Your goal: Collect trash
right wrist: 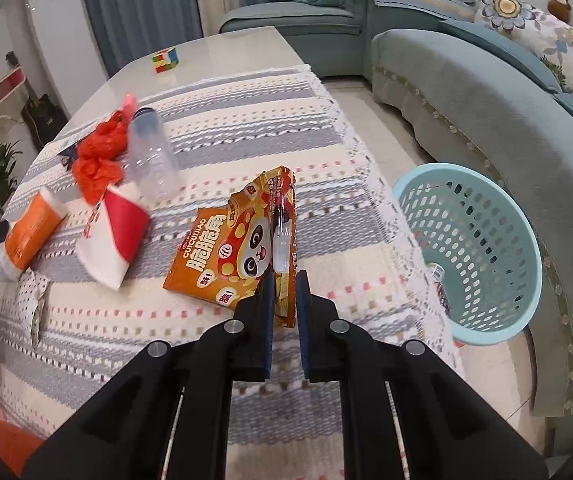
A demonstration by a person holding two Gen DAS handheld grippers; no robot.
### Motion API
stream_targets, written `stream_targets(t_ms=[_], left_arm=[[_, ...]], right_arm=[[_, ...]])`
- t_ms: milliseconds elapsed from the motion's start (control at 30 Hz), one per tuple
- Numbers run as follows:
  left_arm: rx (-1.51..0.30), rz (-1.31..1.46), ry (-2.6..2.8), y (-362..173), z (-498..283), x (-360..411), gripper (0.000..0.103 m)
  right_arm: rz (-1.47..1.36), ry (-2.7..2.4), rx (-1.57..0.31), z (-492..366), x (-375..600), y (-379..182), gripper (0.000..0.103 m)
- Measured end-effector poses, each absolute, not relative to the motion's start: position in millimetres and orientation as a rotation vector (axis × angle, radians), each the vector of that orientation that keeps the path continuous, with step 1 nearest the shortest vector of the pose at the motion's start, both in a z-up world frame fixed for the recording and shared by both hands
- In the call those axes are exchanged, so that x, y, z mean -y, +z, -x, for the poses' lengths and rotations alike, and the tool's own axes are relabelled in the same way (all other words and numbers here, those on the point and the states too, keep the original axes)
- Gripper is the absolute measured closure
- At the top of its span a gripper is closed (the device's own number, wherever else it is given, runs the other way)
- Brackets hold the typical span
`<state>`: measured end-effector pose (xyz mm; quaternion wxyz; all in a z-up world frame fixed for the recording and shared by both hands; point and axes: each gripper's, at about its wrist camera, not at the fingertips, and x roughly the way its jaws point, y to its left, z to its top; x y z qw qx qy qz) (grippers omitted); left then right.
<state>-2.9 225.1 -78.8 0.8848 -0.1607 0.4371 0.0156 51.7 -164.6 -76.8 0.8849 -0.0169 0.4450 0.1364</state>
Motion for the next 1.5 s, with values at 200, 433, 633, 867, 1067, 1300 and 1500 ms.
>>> stream_targets(t_ms=[200,433,633,867,1067,1300,1500], left_arm=[[-0.903,0.362,0.014,-92,-3,-223,0.020],[-0.917,0.313,0.024,-93,-9,-194,0.019],[-0.900,0.307,0.052,-96,-8,-186,0.017],[-0.893,0.366,0.086,-95,-3,-190,0.015],[-0.815,0.365,0.072,-78,20,-198,0.015],[-0.862,0.502,0.005,-97,14,-225,0.015],[-0.907,0.420,0.009,-107,-3,-189,0.023]], right_arm=[[0.018,0.266,-0.930,-63,172,-77,0.080],[0.007,0.360,-0.911,-65,136,-65,0.054],[0.037,0.526,-0.943,-73,66,-62,0.049],[0.064,0.564,-1.058,-86,17,-92,0.038],[0.007,0.594,-1.092,-94,12,-101,0.037],[0.033,0.569,-1.068,-92,5,-100,0.038],[-0.001,0.568,-1.087,-90,12,-102,0.037]])
